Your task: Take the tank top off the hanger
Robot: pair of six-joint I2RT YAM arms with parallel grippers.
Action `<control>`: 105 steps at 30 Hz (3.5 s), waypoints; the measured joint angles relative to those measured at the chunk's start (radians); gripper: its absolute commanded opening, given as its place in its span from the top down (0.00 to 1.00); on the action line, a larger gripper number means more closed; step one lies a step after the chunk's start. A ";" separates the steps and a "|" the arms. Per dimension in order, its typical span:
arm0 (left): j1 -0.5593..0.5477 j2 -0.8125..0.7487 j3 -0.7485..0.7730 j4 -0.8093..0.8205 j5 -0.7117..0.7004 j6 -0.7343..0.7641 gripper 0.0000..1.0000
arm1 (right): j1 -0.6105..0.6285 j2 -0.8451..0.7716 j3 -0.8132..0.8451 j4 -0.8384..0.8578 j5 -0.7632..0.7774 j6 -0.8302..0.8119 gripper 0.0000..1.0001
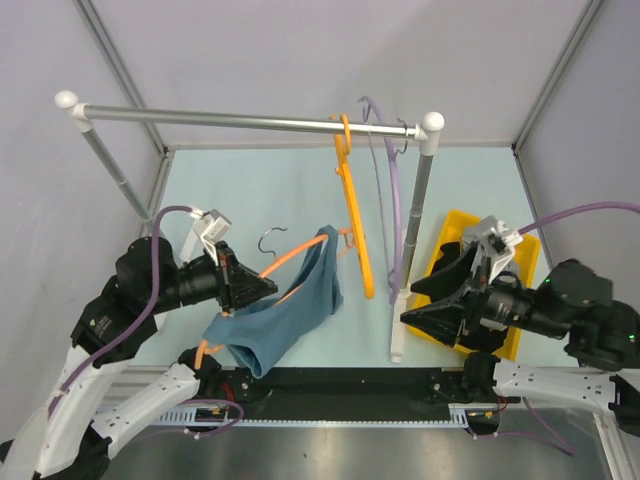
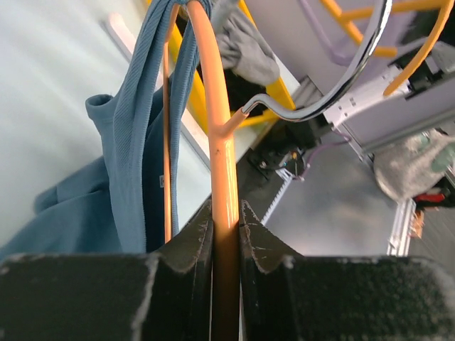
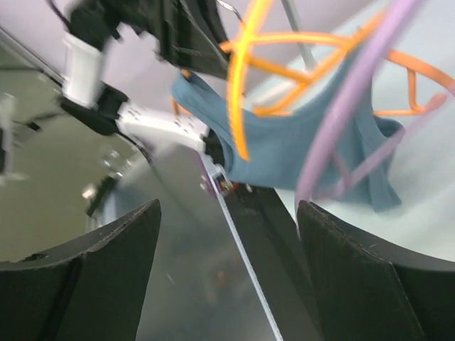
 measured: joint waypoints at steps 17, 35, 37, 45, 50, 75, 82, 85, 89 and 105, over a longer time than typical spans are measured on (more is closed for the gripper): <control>0.000 0.001 -0.251 0.203 0.187 -0.054 1.00 | -0.056 -0.380 -0.526 0.060 0.256 0.033 0.41; 0.000 0.030 -0.331 0.288 0.227 -0.089 1.00 | -0.053 -0.068 -0.861 0.788 0.272 0.042 0.43; 0.000 0.026 -0.337 0.289 0.227 -0.092 1.00 | -0.050 -0.040 -0.861 0.827 0.272 0.043 0.43; 0.000 0.013 -0.348 0.291 0.228 -0.106 1.00 | -0.048 -0.004 -0.868 0.880 0.380 0.064 0.42; 0.000 0.007 -0.348 0.291 0.229 -0.108 1.00 | -0.048 0.019 -0.873 0.913 0.426 0.081 0.43; 0.000 -0.033 -0.360 0.247 0.187 -0.104 1.00 | -0.167 0.084 -0.782 0.683 0.537 0.249 1.00; 0.000 -0.074 -0.359 0.218 0.110 -0.100 1.00 | -0.302 0.032 -0.763 0.474 0.528 0.332 1.00; 0.000 -0.098 -0.348 0.192 0.055 -0.097 1.00 | -0.331 -0.015 -0.774 0.431 0.503 0.352 1.00; 0.000 -0.130 -0.332 0.168 0.002 -0.097 1.00 | -0.339 -0.040 -0.801 0.417 0.454 0.371 1.00; 0.000 -0.158 -0.318 0.117 0.085 -0.085 1.00 | -0.367 0.132 -0.803 0.523 0.314 0.344 1.00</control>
